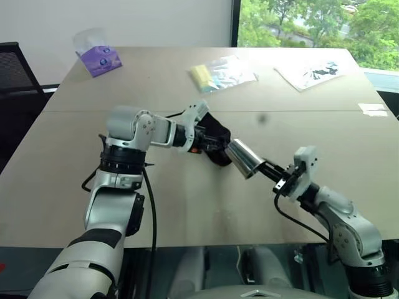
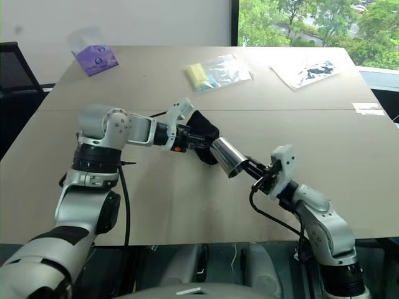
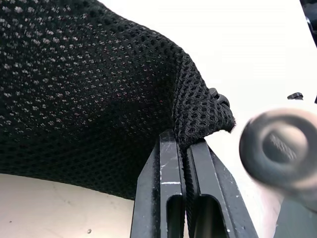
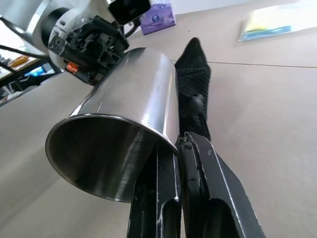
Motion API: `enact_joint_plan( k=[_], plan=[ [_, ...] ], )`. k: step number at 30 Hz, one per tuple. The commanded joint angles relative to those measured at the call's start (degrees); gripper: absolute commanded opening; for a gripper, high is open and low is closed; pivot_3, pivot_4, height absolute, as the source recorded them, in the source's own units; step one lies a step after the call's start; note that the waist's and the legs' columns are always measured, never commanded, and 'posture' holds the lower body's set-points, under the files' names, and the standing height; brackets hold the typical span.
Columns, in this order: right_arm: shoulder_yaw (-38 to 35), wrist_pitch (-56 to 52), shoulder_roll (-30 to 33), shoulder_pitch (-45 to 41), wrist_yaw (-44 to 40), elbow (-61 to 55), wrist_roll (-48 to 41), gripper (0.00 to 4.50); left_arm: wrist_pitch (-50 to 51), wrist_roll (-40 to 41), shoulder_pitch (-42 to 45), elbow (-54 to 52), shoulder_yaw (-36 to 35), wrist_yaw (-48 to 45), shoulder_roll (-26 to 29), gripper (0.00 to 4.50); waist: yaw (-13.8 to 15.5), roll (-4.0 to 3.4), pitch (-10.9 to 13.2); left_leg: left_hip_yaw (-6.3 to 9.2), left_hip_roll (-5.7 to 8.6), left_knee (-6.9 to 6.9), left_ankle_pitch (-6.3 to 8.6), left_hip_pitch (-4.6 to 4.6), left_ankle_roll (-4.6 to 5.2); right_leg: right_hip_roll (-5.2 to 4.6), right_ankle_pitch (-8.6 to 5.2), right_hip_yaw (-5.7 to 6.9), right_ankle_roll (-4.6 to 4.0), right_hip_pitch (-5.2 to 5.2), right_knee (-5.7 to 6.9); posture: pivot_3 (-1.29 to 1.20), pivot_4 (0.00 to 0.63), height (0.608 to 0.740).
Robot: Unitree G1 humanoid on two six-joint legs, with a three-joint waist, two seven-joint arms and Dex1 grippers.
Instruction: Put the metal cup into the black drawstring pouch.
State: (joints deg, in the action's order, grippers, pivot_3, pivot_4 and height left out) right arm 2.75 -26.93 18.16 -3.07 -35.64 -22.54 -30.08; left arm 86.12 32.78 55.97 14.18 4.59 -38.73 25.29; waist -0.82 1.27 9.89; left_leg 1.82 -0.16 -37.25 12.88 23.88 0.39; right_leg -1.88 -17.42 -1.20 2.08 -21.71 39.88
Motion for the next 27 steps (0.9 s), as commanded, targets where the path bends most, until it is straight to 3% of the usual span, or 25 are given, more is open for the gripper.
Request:
enact_joint_plan(
  k=[1, 10, 18, 23, 27],
  plan=[
    [3.15, 2.87, 0.06, -2.98, -0.75, 3.91, 4.09, 0.02, -0.40, 0.84, 2.31, -1.60, 0.69, -1.24, -0.19, 0.00, -0.02, 0.00, 0.00, 0.00, 0.00, 0.00, 0.01, 0.00, 0.01, 0.00, 0.00, 0.01, 0.00, 0.00, 0.00, 0.00, 0.150, 0.740],
    [6.15, 5.49, 0.56, -8.02, 3.15, 13.94, 14.51, 0.02, 1.80, 2.25, 1.33, -8.34, 2.75, -1.33, -0.17, 0.00, -0.13, 0.00, 0.00, -0.01, -0.01, 0.00, -0.03, 0.00, -0.05, -0.01, 0.00, -0.03, 0.00, -0.01, 0.01, 0.00, 0.150, 0.740],
    [2.10, 3.19, -4.39, -10.65, 6.71, 18.18, 11.78, 0.02, 3.16, 3.54, -0.22, -14.06, 4.14, -1.74, 1.53, 0.00, -0.10, -0.01, 0.00, 0.01, -0.02, -0.01, -0.04, -0.01, -0.06, -0.01, 0.00, -0.16, -0.01, 0.00, 0.03, 0.00, 0.150, 0.740],
    [-0.21, -1.78, -11.32, -11.84, 3.74, 16.27, 0.38, 0.02, 2.78, 5.16, 0.90, -14.37, 2.43, -2.20, -0.09, 0.00, -0.09, -0.01, 0.00, 0.03, -0.02, -0.03, -0.03, 0.00, -0.06, -0.01, 0.00, -0.13, -0.01, 0.00, 0.04, 0.00, 0.150, 0.740],
    [-5.72, -9.07, -17.18, -14.46, 8.05, 17.35, -7.91, 0.02, 4.63, 6.53, 1.03, -15.41, -1.16, -0.90, -2.06, 0.00, -0.36, -0.03, 0.01, 0.01, -0.04, -0.01, -0.03, -0.01, -0.06, -0.04, 0.01, -0.13, -0.02, 0.00, 0.04, 0.00, 0.150, 0.740]
  ],
)
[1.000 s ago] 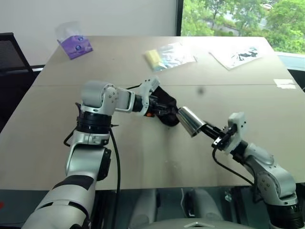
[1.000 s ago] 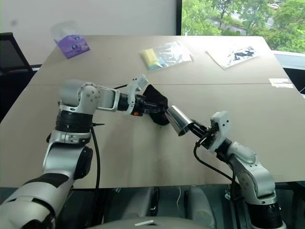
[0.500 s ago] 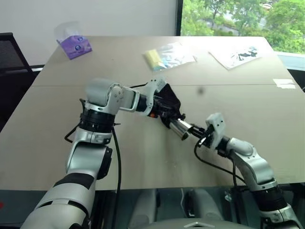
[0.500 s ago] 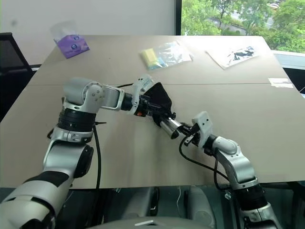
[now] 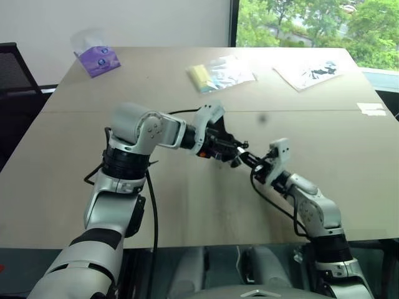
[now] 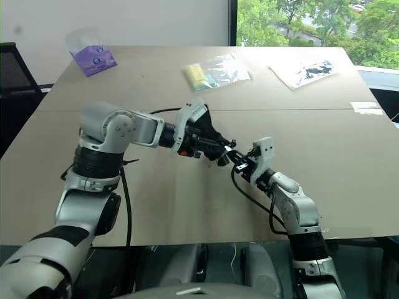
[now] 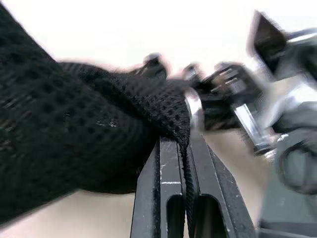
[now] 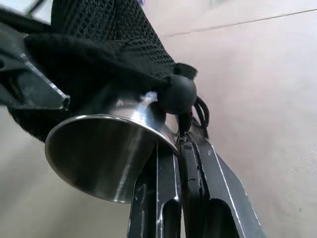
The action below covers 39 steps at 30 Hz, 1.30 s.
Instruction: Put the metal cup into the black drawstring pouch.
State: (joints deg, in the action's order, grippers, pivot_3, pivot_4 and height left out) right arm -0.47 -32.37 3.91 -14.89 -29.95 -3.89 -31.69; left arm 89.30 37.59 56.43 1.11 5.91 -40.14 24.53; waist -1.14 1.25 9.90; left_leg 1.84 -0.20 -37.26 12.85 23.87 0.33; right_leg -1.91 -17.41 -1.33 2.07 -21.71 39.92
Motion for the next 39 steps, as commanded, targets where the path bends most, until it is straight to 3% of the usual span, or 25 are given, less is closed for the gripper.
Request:
enact_joint_plan(
  k=[1, 4, 6, 9, 10, 13, 15, 18, 20, 22, 26, 28, 30, 34, 37, 39],
  plan=[
    [-3.63, -5.30, -4.27, -3.61, 4.22, -0.74, -7.56, 0.02, 2.27, 2.00, 0.43, -2.69, -3.97, 1.23, -2.16, 0.00, -0.09, -0.01, 0.01, 0.00, 0.00, 0.01, 0.00, -0.01, 0.00, 0.00, 0.00, -0.01, 0.00, -0.01, 0.01, 0.00, 0.150, 0.740],
    [-3.67, -6.90, -5.96, -5.45, 6.50, -0.73, -7.58, 0.02, 3.20, 3.07, -0.16, -3.84, -6.68, 3.50, -4.42, 0.00, -0.01, -0.02, 0.02, 0.01, -0.01, 0.02, 0.00, -0.02, 0.00, 0.00, 0.00, 0.00, -0.01, -0.02, 0.02, 0.00, 0.150, 0.740],
    [1.71, -3.39, -3.94, -7.35, 8.24, -0.39, 0.88, 0.02, 3.20, 4.01, -0.91, -4.58, -7.85, 5.54, -6.09, 0.00, 0.02, -0.03, 0.02, -0.01, 0.02, 0.02, 0.00, 0.00, 0.01, 0.01, 0.00, 0.00, 0.00, -0.02, -0.01, 0.00, 0.150, 0.740],
    [15.94, 9.04, 4.65, -10.19, 6.62, 2.30, 20.39, 0.02, 3.20, 5.25, -1.97, -5.90, -9.16, 8.49, -8.44, 0.00, -0.04, -0.03, 0.02, -0.05, 0.05, 0.01, 0.00, 0.00, 0.01, 0.01, 0.01, 0.01, 0.01, -0.06, 0.00, 0.00, 0.150, 0.740],
    [15.25, 8.96, 3.20, -10.23, 5.24, 2.07, 17.82, 0.02, 3.20, 5.26, -2.24, -6.29, -9.81, 9.59, -9.36, 0.00, 0.01, -0.02, 0.02, -0.06, 0.06, 0.01, 0.00, 0.00, 0.00, 0.02, 0.00, 0.02, 0.01, -0.06, 0.00, 0.00, 0.150, 0.740],
    [1.69, -0.88, -7.76, -11.25, 8.35, 0.70, -2.91, 0.02, 3.20, 5.71, -2.64, -6.59, -11.03, 11.97, -11.20, 0.00, -0.08, 0.02, 0.02, 0.04, -0.06, 0.03, 0.00, 0.06, -0.02, 0.00, 0.01, 0.01, 0.00, -0.07, 0.00, 0.00, 0.150, 0.740],
    [-2.16, -3.97, -9.91, -12.41, 8.42, 0.24, -7.81, 0.02, 3.20, 6.15, -2.65, -6.79, -11.56, 12.92, -12.11, 0.00, 0.00, 0.00, 0.03, 0.05, -0.15, 0.07, 0.00, 0.06, -0.04, -0.06, 0.02, -0.02, -0.02, -0.08, -0.01, 0.00, 0.150, 0.740],
    [3.39, 0.20, -6.70, -13.76, 8.13, 1.38, 2.43, 0.02, 3.20, 7.16, -2.34, -6.83, -12.48, 14.09, -13.35, 0.00, 0.13, -0.01, 0.03, 0.00, 0.01, 0.04, 0.00, 0.05, -0.04, -0.10, 0.02, 0.02, -0.02, -0.06, -0.04, 0.00, 0.150, 0.740],
    [14.55, 9.35, -0.01, -14.61, 5.82, 2.86, 16.95, 0.02, 3.20, 7.47, -1.99, -6.85, -12.83, 14.48, -14.10, 0.00, 0.14, -0.01, 0.03, -0.04, 0.08, 0.03, 0.00, 0.04, -0.02, -0.05, 0.03, 0.07, 0.00, -0.06, -0.04, 0.00, 0.150, 0.740],
    [19.61, 15.73, 2.33, -14.87, 4.38, 4.09, 23.19, 0.02, 3.20, 7.21, -1.56, -6.75, -13.52, 15.00, -15.21, 0.00, 0.12, -0.01, 0.04, -0.04, 0.11, 0.03, 0.00, 0.03, -0.02, -0.01, 0.01, 0.12, 0.03, -0.07, -0.03, 0.00, 0.150, 0.740],
    [19.52, 21.16, 1.09, -15.19, 4.50, 6.73, 25.75, 0.02, 3.20, 6.59, -0.62, -5.69, -14.94, 15.87, -16.87, 0.00, -0.25, -0.01, 0.04, -0.02, -0.01, 0.07, -0.01, 0.01, -0.05, 0.04, 0.01, 0.09, 0.02, -0.07, -0.02, 0.00, 0.150, 0.740],
    [10.30, 9.11, -5.83, -14.61, 6.09, 4.21, 10.48, 0.02, 3.19, 6.22, 0.06, -5.24, -15.48, 15.87, -17.85, 0.00, -0.54, 0.00, 0.04, -0.02, -0.02, 0.07, -0.03, 0.01, -0.09, 0.01, 0.01, 0.10, 0.02, -0.07, -0.03, 0.00, 0.150, 0.740],
    [5.94, 5.20, -8.16, -15.24, 6.42, 3.39, 5.84, 0.02, 2.69, 6.05, 0.75, -4.77, -15.31, 15.49, -18.30, 0.00, -0.66, 0.00, 0.05, -0.01, -0.08, 0.08, -0.05, 0.02, -0.12, -0.07, 0.02, 0.09, 0.00, -0.06, -0.03, 0.00, 0.150, 0.740],
    [21.57, 23.92, 4.08, -17.71, 3.05, 7.54, 32.18, 0.02, 0.16, 5.09, 2.55, -2.20, -13.82, 14.47, -18.75, 0.00, -0.33, -0.01, 0.05, -0.01, 0.12, 0.07, -0.05, 0.03, -0.11, -0.05, 0.02, 0.13, 0.02, -0.06, -0.06, 0.00, 0.150, 0.740],
    [20.93, 28.06, 3.03, -18.49, 4.09, 8.94, 32.59, 0.02, -0.72, 4.65, 3.96, 0.49, -13.03, 13.80, -18.73, 0.00, -0.53, 0.01, 0.06, -0.03, 0.13, 0.06, -0.05, 0.02, -0.11, 0.00, 0.03, 0.14, 0.06, -0.06, -0.06, 0.00, 0.150, 0.740],
    [15.59, 21.41, -2.02, -18.87, 5.69, 8.13, 25.66, 0.02, -2.46, 4.16, 4.25, 0.34, -9.84, 11.64, -17.00, 0.00, -1.05, 0.02, 0.07, 0.02, 0.03, 0.09, -0.07, 0.02, -0.15, 0.02, 0.03, 0.11, 0.05, -0.07, -0.02, 0.00, 0.150, 0.740]
  ],
)
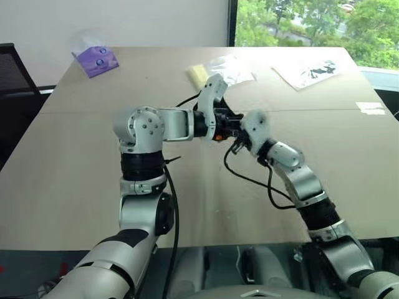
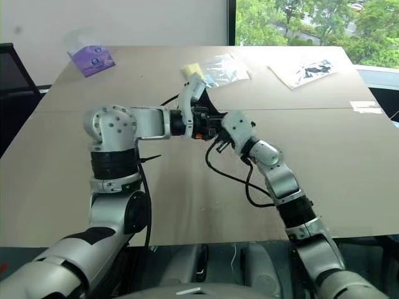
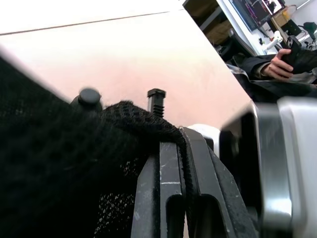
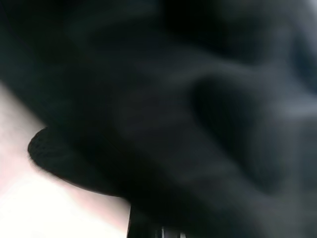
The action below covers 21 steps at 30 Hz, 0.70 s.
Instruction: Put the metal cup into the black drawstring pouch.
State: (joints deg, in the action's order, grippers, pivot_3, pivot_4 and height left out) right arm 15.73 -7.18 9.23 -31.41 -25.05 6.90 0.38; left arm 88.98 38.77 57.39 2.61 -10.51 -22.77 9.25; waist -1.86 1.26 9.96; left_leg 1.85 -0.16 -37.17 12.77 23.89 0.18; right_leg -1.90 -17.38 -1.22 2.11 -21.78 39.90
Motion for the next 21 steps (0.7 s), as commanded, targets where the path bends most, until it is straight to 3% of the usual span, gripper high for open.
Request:
enact_joint_plan(
  k=[1, 4, 5, 8, 13, 16, 21],
  plan=[
    [-4.16, -8.92, -10.51, -2.47, 1.91, -3.49, -11.47, 0.02, -2.71, 2.91, 3.37, -1.29, 7.77, -6.77, -1.03, 0.00, -0.62, 0.00, 0.01, -0.02, -0.09, 0.03, -0.01, 0.00, -0.04, -0.03, 0.01, -0.04, -0.01, -0.02, 0.00, 0.00, 0.150, 0.740],
    [-12.92, -18.73, -16.49, -3.58, 3.42, -5.76, -23.51, 0.02, -3.07, 3.55, 3.71, -1.30, 8.98, -8.77, -0.44, 0.00, -0.49, -0.01, 0.01, 0.04, -0.18, 0.18, -0.07, -0.04, -0.15, -0.04, 0.01, -0.08, -0.04, -0.03, -0.02, 0.00, 0.150, 0.740],
    [-12.38, -18.54, -15.79, -3.78, 2.94, -5.84, -21.97, 0.02, -3.17, 3.64, 3.81, -1.11, 9.02, -9.13, -0.45, 0.00, -0.34, -0.02, 0.01, 0.05, -0.17, 0.17, -0.07, -0.03, -0.15, -0.06, 0.01, -0.07, -0.04, -0.03, -0.04, 0.00, 0.150, 0.740],
    [-1.65, -10.13, -7.66, -3.34, -1.11, -4.48, -7.48, 0.02, -2.19, 3.94, 4.17, 0.15, 7.06, -8.88, -2.13, 0.00, 0.16, -0.02, 0.02, 0.05, 0.09, 0.13, -0.06, -0.01, -0.09, -0.06, 0.01, -0.03, -0.03, -0.02, -0.07, 0.00, 0.150, 0.740],
    [-1.69, -11.28, -6.48, -2.48, -0.32, -5.09, -5.38, 0.02, -1.78, 3.10, 3.45, 5.98, -0.58, -5.85, -5.55, 0.00, -0.19, -0.02, 0.02, 0.07, 0.03, 0.09, -0.04, -0.02, -0.06, -0.01, 0.00, -0.01, -0.01, -0.01, -0.03, 0.00, 0.150, 0.740],
    [-1.42, -14.72, -3.15, -1.78, -3.20, -8.14, -4.64, 0.02, -2.40, 2.14, 3.17, 8.07, -2.43, -5.99, -4.62, 0.00, -0.46, -0.02, 0.02, 0.05, -0.02, 0.11, -0.04, -0.03, -0.07, -0.02, 0.00, -0.02, -0.02, -0.02, -0.02, 0.00, 0.150, 0.740],
    [-5.06, -23.30, -1.73, -0.55, -2.90, -13.44, -8.10, 1.95, -4.81, 1.61, 1.85, 10.07, -1.86, -8.45, -1.81, 0.00, -0.42, -0.01, 0.02, 0.02, 0.01, 0.11, -0.04, -0.01, -0.07, -0.04, 0.00, -0.03, -0.02, -0.02, -0.04, 0.00, 0.150, 0.740]
  ],
)
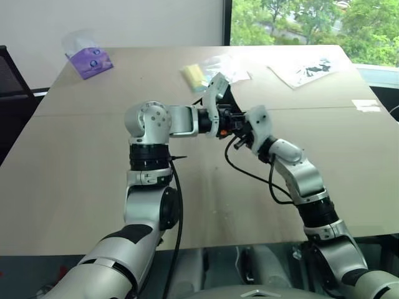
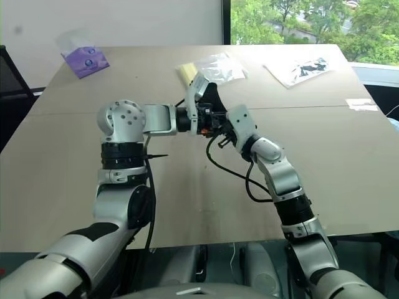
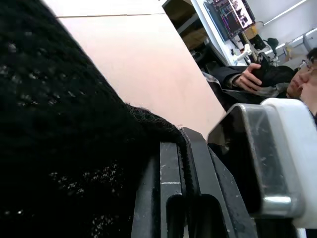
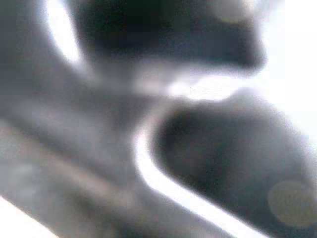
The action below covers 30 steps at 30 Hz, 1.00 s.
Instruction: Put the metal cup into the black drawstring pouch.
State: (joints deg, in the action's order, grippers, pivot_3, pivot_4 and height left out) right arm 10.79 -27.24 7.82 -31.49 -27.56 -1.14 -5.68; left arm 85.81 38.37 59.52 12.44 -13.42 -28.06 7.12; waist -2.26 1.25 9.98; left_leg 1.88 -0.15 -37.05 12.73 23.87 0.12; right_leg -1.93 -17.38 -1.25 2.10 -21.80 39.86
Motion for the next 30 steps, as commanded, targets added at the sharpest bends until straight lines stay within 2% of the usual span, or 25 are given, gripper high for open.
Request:
enact_joint_plan(
  k=[1, 3, 4, 5, 8, 10, 11, 19, 23, 27, 30],
  plan=[
    [-0.52, -4.77, 0.11, -0.54, 0.17, -6.37, -1.85, 2.51, -2.37, 1.82, -0.62, 0.60, 1.45, -3.86, 0.97, 0.00, 0.00, 0.00, 0.00, 0.00, 0.00, 0.00, 0.00, 0.00, 0.00, 0.00, 0.00, 0.00, 0.00, 0.00, 0.00, 0.00, 0.150, 0.740],
    [-0.38, -8.05, 1.56, -0.79, 0.62, -8.85, -1.30, 3.53, -3.91, 1.37, -1.12, 1.53, 2.55, -5.67, 2.50, 0.00, 0.00, 0.00, 0.00, 0.01, 0.00, 0.00, 0.00, 0.00, 0.00, 0.00, 0.00, 0.01, 0.00, 0.00, 0.01, 0.00, 0.150, 0.740],
    [0.38, -9.37, 2.77, -1.10, 0.99, -10.18, -0.04, 3.89, -4.98, 0.82, -1.34, 2.16, 3.49, -6.68, 3.44, 0.00, 0.02, 0.00, 0.00, 0.01, 0.00, 0.00, 0.00, -0.01, 0.00, 0.00, 0.00, 0.01, 0.00, 0.00, 0.01, 0.00, 0.150, 0.740],
    [0.64, -11.02, 3.81, -1.35, 1.42, -11.81, 0.72, 3.89, -6.21, 0.16, -1.44, 3.19, 4.39, -7.67, 4.43, 0.00, 0.06, 0.00, 0.00, 0.01, 0.00, 0.00, 0.00, -0.01, 0.00, 0.00, 0.00, 0.01, 0.00, 0.00, 0.01, 0.00, 0.150, 0.740],
    [-3.26, -19.18, 5.80, -1.96, -0.84, -17.64, -4.89, 3.89, -9.26, -0.93, -0.90, 6.76, 6.61, -10.80, 6.90, 0.00, 0.18, 0.00, 0.00, 0.02, 0.01, 0.00, 0.00, 0.00, 0.00, 0.01, 0.00, 0.02, 0.00, 0.00, 0.00, 0.00, 0.150, 0.740],
    [-4.61, -21.41, 7.35, -1.84, -0.99, -20.43, -6.06, 4.39, -11.06, -1.67, -0.09, 9.09, 7.91, -12.55, 7.97, 0.00, 0.28, 0.00, 0.00, 0.02, 0.01, 0.00, 0.00, 0.00, 0.00, 0.01, 0.00, 0.03, 0.00, 0.00, 0.00, 0.00, 0.150, 0.740],
    [-4.86, -22.65, 8.27, -1.50, -1.26, -22.34, -6.73, 4.47, -11.90, -2.02, 0.51, 10.40, 8.38, -13.31, 8.38, 0.00, 0.30, 0.00, 0.00, 0.03, 0.01, 0.01, 0.00, 0.00, 0.00, 0.01, 0.00, 0.04, -0.01, 0.00, -0.02, 0.00, 0.150, 0.740],
    [-10.13, -31.40, 11.11, 1.70, -0.45, -34.93, -14.19, 4.47, -15.57, -4.17, 3.81, 16.28, 10.61, -17.78, 11.47, 0.00, 0.19, 0.00, 0.02, 0.07, 0.03, 0.02, 0.02, 0.06, 0.04, 0.03, -0.01, 0.09, 0.00, -0.01, -0.05, 0.00, 0.150, 0.740],
    [-8.96, -27.52, 16.60, 6.01, -0.43, -35.54, -11.58, 4.47, -14.66, -3.77, 4.38, 16.12, 10.50, -20.37, 14.09, 0.00, 0.29, 0.00, 0.02, 0.07, 0.04, 0.01, 0.10, 0.06, 0.19, 0.03, -0.01, 0.11, 0.00, -0.01, -0.05, 0.00, 0.150, 0.740],
    [-4.41, -20.07, 23.38, 8.04, 0.27, -30.39, -4.23, 4.47, -15.33, -4.02, 3.71, 14.68, 12.63, -25.22, 18.41, 0.00, -0.02, -0.01, 0.03, 0.02, 0.04, 0.02, 0.15, 0.06, 0.27, 0.06, -0.01, 0.07, 0.00, -0.03, -0.04, 0.00, 0.150, 0.740],
    [-3.74, -14.89, 21.86, 7.75, 1.12, -25.32, -3.14, 4.47, -15.46, -3.85, 3.28, 12.94, 14.51, -28.95, 21.06, 0.00, -0.04, 0.00, 0.03, 0.02, 0.03, 0.01, 0.15, 0.05, 0.27, 0.09, -0.02, 0.07, 0.00, -0.03, -0.04, 0.00, 0.150, 0.740]
  ],
)
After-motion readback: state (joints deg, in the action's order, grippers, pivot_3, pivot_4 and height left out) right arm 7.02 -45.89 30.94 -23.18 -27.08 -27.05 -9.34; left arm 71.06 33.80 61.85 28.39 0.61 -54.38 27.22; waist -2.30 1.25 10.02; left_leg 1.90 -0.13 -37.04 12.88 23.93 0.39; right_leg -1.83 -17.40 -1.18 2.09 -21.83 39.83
